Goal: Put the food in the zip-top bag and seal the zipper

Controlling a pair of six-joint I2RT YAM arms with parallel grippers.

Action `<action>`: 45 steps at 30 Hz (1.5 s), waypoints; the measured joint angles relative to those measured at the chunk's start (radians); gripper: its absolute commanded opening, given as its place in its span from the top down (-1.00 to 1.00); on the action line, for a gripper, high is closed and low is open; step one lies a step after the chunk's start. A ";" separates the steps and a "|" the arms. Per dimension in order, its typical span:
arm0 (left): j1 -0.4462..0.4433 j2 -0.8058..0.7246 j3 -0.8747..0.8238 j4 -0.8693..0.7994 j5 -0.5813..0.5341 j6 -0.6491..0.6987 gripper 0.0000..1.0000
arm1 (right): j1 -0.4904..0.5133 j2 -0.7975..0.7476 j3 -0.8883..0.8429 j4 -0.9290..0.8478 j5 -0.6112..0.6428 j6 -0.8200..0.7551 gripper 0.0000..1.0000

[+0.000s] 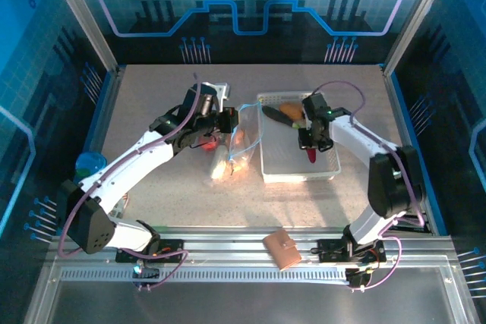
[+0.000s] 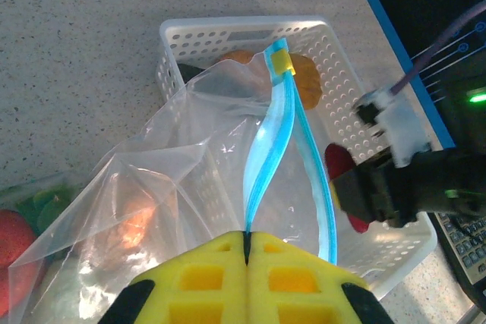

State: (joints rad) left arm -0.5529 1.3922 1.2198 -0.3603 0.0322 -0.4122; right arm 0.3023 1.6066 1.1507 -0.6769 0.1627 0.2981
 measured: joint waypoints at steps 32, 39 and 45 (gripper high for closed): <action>0.000 0.059 0.002 0.013 0.002 -0.060 1.00 | 0.471 -0.185 -0.093 0.614 0.097 0.335 0.74; 0.000 0.023 0.002 0.028 0.002 -0.060 1.00 | 0.472 -0.098 -0.074 0.549 0.100 0.329 0.61; 0.000 0.014 0.002 0.030 0.002 -0.060 1.00 | 0.472 -0.046 -0.022 0.496 0.099 0.308 0.28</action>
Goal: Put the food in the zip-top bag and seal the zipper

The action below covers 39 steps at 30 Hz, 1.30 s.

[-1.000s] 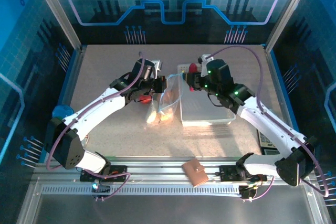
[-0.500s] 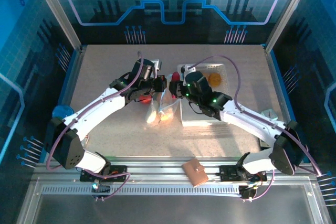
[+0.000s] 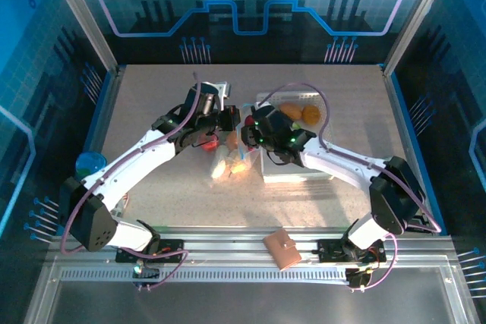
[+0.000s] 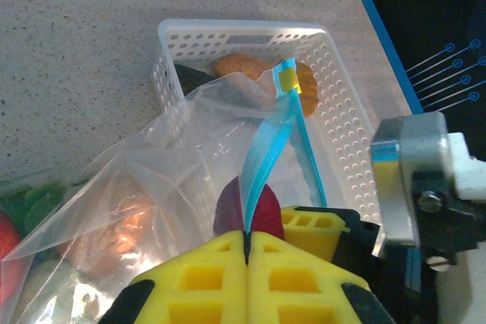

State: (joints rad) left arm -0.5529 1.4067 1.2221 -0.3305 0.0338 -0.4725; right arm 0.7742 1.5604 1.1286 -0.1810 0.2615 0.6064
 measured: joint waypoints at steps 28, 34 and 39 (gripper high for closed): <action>0.000 -0.034 0.000 -0.010 -0.015 0.004 1.00 | -0.380 -0.173 0.135 -0.216 -0.080 -0.290 -0.17; 0.000 -0.035 0.000 -0.020 -0.016 0.004 0.99 | -0.465 -0.005 0.217 -0.328 -0.114 -0.386 -0.20; 0.000 -0.035 0.000 -0.024 -0.019 0.004 0.99 | -0.466 0.194 0.269 -0.393 -0.146 -0.418 -0.21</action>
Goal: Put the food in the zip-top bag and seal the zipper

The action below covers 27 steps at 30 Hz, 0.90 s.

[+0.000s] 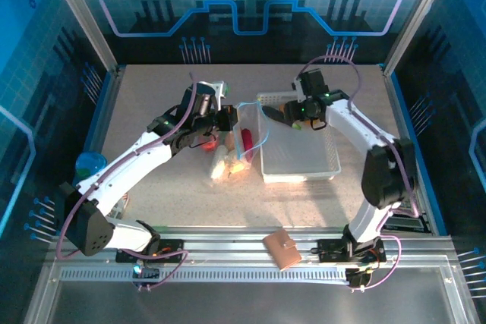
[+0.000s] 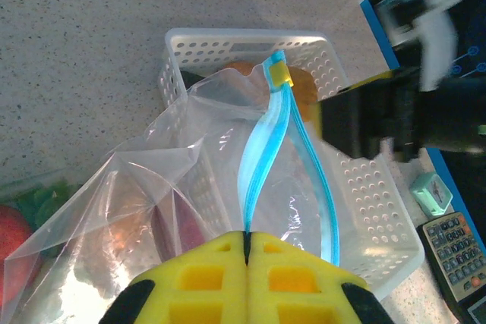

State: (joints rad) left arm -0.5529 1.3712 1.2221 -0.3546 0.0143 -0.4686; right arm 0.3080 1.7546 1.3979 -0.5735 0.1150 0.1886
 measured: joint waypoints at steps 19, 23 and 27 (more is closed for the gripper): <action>0.005 0.000 0.000 -0.006 -0.010 0.004 0.99 | 0.006 0.259 0.113 -0.047 0.017 -0.007 -0.28; 0.008 -0.003 0.000 -0.006 -0.010 0.004 0.99 | 0.006 0.284 0.119 -0.047 0.039 -0.007 -0.28; 0.011 -0.011 0.000 -0.006 -0.010 0.004 0.99 | 0.006 0.299 0.127 -0.048 0.058 -0.007 -0.28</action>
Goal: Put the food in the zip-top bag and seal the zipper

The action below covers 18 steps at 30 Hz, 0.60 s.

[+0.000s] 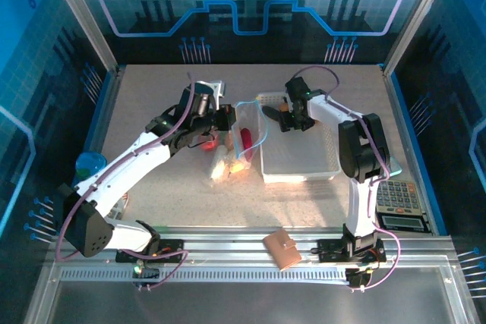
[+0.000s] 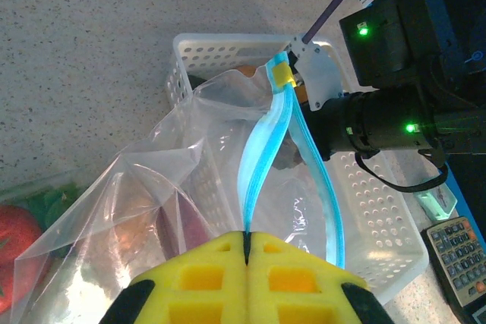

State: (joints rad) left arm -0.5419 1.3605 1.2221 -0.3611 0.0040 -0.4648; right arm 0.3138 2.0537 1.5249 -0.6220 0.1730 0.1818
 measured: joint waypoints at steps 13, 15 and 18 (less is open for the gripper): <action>0.003 -0.011 -0.001 0.000 0.000 0.000 0.99 | 0.004 0.072 0.035 -0.014 0.029 0.000 -0.32; 0.003 -0.013 -0.002 0.000 0.000 0.000 0.99 | 0.007 0.077 0.047 -0.023 0.029 0.000 -0.32; 0.005 -0.015 -0.002 0.000 0.000 0.000 0.99 | 0.011 0.081 0.061 -0.024 0.019 0.000 -0.29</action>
State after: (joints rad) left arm -0.5373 1.3453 1.2201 -0.3614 0.0040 -0.4648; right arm 0.3248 2.1345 1.5856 -0.6464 0.1925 0.1818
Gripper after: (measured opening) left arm 0.052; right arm 0.658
